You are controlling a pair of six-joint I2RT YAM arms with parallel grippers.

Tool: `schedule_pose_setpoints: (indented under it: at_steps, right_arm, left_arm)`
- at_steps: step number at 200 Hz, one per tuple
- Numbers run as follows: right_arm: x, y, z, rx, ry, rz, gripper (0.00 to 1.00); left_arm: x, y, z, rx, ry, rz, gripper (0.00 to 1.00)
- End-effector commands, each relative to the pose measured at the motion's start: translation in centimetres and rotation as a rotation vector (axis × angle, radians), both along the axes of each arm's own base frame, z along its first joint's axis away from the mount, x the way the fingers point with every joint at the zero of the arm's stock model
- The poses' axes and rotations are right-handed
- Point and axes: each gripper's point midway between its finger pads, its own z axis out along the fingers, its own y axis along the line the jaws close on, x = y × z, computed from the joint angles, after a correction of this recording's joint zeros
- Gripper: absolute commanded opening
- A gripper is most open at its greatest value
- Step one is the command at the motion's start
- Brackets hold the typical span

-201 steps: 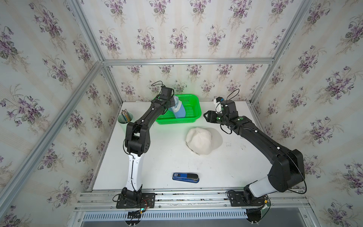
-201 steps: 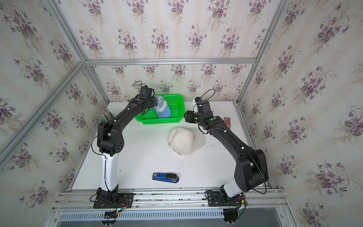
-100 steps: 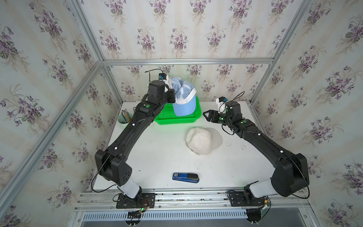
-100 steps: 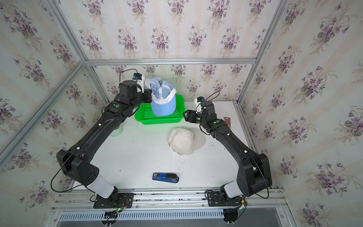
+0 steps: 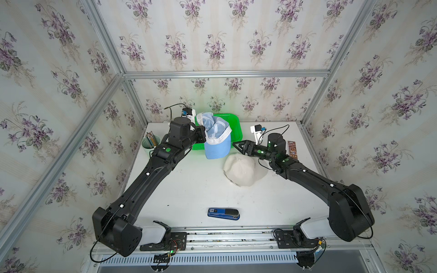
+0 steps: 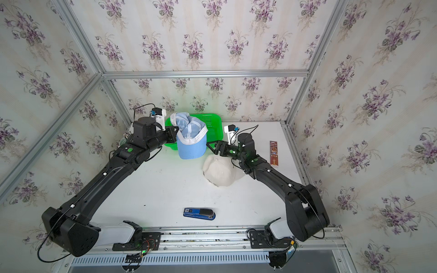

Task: Turn the baseball cap inside out
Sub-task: Turn over the baseball cap.

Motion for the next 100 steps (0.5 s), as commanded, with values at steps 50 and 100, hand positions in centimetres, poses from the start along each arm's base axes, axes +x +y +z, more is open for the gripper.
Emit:
schedule_pose_setpoints:
  at_steps: [50, 100]
  right_arm:
    - [2.2, 2.1, -0.4, 0.051, -0.018, 0.014, 0.78]
    - [1.5, 3.5, -0.2, 0.137, 0.010, 0.103, 0.46]
  left_arm:
    - [-0.5, -1.6, 0.4, -0.169, -0.010, -0.039, 0.00]
    - [-0.4, -1.4, -0.7, -0.239, -0.036, -0.010, 0.00]
